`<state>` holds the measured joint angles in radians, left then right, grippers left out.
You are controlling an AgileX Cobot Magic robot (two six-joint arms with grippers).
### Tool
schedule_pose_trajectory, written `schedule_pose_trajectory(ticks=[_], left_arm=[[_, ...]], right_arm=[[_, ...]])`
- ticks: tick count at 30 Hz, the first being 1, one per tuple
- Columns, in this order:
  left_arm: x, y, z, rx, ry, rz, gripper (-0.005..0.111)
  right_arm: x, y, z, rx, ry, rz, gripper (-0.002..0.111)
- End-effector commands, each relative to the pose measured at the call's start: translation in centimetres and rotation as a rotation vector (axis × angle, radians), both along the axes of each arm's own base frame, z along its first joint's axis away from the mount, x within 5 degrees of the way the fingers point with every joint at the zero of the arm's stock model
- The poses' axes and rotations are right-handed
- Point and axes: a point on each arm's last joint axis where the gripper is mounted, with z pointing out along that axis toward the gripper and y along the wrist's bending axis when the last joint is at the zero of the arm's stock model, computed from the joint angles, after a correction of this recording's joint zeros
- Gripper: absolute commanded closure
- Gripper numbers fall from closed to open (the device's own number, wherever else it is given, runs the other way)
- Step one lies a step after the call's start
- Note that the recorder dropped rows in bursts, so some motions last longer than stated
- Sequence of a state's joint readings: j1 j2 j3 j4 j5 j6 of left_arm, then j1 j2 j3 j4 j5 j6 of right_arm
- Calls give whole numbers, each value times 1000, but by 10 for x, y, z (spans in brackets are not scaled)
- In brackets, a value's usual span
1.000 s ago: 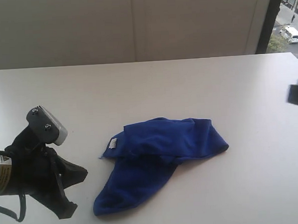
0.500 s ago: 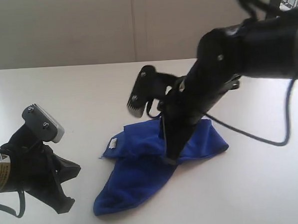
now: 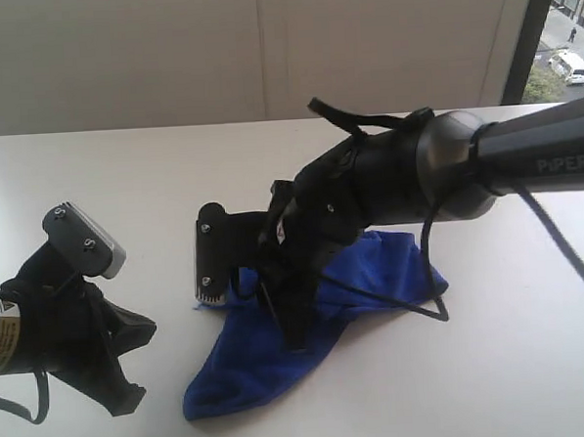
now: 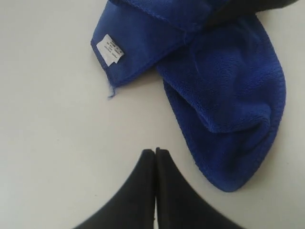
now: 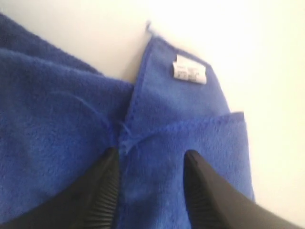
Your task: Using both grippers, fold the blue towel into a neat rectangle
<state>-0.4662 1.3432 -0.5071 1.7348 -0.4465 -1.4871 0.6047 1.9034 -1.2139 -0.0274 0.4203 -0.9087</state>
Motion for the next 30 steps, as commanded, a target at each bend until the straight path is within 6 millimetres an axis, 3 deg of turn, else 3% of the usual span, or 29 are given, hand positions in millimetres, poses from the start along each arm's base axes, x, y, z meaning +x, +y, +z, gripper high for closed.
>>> schedule_pose_trajectory(ticks=[1,5,13,25,30], left_arm=[[-2,1,-1,14,-6,-6,107],[-2,1,-1,14,-6,-6,107],[-1,2,-1,23,-12,4,107],[0,2,-1,31,-18,12,107],[0,3,-1,32,-19,13,107]], right_arm=[[-1,7,-5,-35,-33,60,66],[0,6,-8,-74,-43,85,73],[0,6,-6,-77,-48,76,108],[-2,-2,53,-49,-225,86,108],[-7,-6,69,-36,-240,66,108]])
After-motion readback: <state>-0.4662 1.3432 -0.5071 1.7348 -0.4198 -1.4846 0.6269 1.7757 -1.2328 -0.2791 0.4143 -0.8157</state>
